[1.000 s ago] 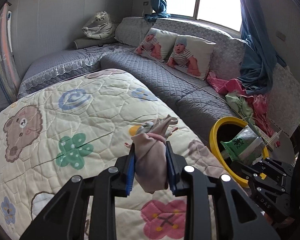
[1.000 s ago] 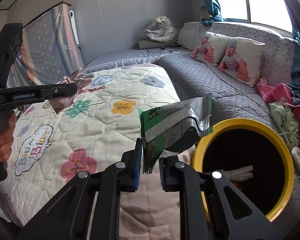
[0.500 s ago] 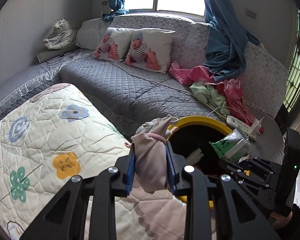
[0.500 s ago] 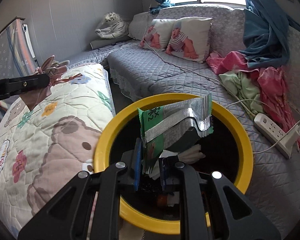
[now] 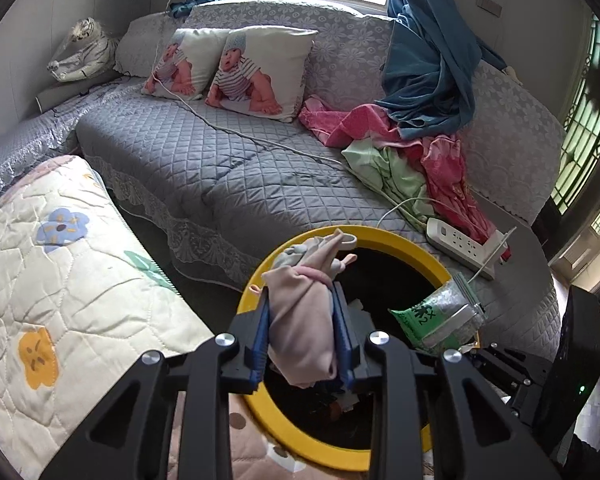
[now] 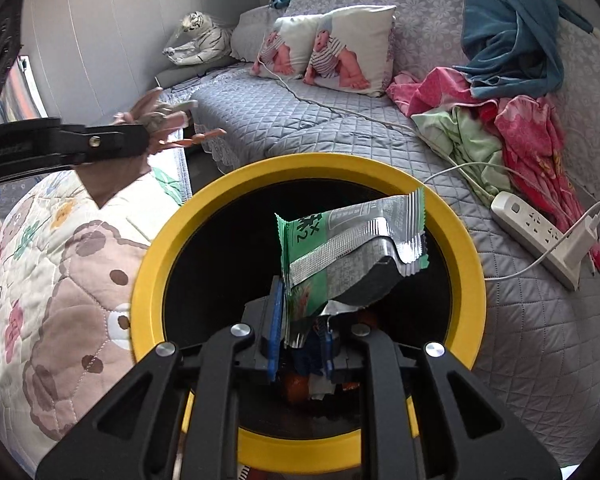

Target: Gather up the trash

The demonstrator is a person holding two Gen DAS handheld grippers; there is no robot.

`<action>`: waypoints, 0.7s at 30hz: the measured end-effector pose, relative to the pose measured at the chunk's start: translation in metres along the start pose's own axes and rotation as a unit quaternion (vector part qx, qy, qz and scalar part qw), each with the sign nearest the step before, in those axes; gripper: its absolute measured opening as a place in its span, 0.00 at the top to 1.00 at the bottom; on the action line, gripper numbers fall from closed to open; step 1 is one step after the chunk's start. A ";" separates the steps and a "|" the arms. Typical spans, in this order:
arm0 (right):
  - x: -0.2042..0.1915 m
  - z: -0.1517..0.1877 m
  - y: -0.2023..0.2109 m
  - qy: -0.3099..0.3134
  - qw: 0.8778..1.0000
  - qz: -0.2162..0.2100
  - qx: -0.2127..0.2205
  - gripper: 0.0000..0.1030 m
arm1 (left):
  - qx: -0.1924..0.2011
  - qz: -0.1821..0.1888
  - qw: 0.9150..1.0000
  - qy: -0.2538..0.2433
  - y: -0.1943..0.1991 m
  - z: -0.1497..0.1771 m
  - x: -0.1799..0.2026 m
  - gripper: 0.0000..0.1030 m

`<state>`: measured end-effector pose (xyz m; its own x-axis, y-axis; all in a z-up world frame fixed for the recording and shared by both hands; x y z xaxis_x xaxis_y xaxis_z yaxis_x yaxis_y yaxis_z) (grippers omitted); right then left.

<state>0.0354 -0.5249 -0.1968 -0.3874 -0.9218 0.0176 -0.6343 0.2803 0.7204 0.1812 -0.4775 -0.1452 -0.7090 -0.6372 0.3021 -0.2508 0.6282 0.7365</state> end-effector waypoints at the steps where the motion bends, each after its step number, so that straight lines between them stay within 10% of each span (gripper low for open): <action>1: 0.001 0.001 -0.001 -0.003 1.000 -0.001 -0.005 0.85 | -0.009 0.005 1.000 0.007 -0.007 0.000 0.001 0.74; 21: 0.014 -0.002 0.000 -0.039 0.999 0.002 -0.031 0.62 | 0.009 0.020 0.993 0.116 0.015 -0.018 -0.039 0.57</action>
<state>0.0316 -0.5380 -0.1953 -0.4420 -0.8965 -0.0323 -0.5914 0.2641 0.7619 0.2168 -0.4504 -0.1351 -0.5485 -0.6961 0.4633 -0.2392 0.6615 0.7108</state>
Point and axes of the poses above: each gripper's, at about its wrist camera, not at the fingertips, and y roughly against the way its jaws point, x to its right, z to its underside, the point moved 7 cm from there along -y, roughly the way its jaws point, and after that the axes turned 12 degrees about y, right-handed, at the moved point
